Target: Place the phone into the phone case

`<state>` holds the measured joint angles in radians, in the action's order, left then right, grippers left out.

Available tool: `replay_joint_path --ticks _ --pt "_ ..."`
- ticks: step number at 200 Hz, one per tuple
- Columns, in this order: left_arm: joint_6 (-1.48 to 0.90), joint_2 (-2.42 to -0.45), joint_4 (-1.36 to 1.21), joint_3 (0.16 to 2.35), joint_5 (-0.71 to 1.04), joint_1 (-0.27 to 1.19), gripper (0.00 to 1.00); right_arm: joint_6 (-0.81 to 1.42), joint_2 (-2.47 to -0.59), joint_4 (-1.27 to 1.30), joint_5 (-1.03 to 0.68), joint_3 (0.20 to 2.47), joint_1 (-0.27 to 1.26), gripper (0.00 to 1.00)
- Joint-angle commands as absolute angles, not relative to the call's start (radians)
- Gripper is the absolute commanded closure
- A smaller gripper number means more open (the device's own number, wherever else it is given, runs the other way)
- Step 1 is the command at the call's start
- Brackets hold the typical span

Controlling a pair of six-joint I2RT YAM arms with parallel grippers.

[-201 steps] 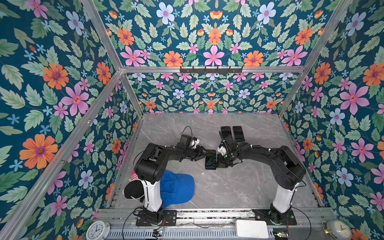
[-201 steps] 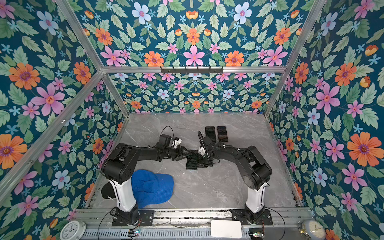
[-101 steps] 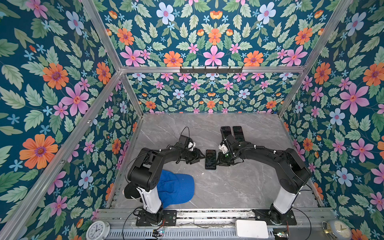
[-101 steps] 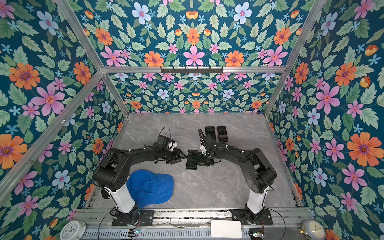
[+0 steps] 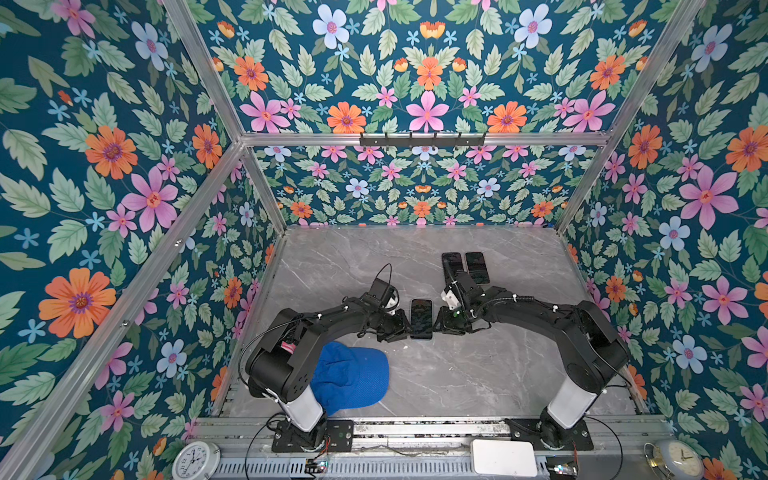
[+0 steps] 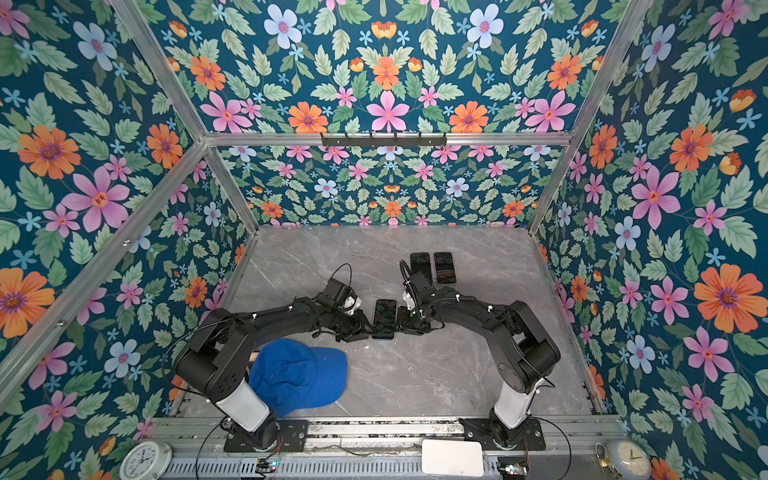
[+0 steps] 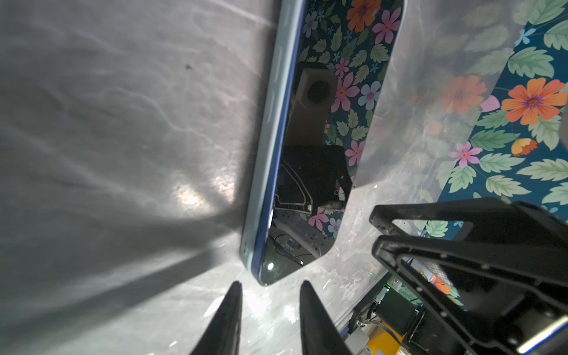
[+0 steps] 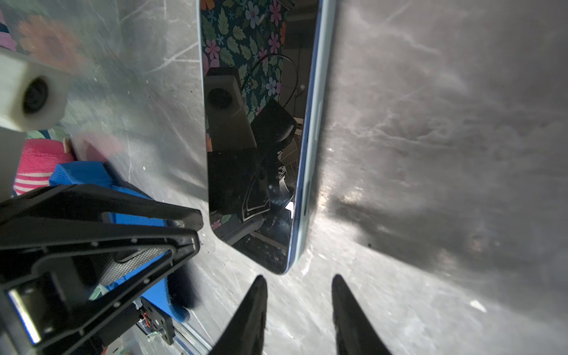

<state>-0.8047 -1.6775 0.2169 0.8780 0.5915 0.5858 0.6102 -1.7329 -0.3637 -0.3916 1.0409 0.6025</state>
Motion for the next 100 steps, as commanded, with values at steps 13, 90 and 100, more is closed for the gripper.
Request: replay_joint_path --ticks 13,90,100 --pt "-0.807 -1.7 0.272 0.915 0.552 0.606 0.7 0.62 -1.722 -0.351 -0.389 1.036 0.603 0.64" --pt "-0.773 -1.71 0.402 0.975 0.469 0.64 0.72 0.618 -1.725 -0.345 -0.393 1.034 0.603 0.64" --pt "-0.766 -1.712 0.423 0.988 0.448 0.649 0.71 0.618 -1.726 -0.343 -0.394 1.034 0.602 0.64"
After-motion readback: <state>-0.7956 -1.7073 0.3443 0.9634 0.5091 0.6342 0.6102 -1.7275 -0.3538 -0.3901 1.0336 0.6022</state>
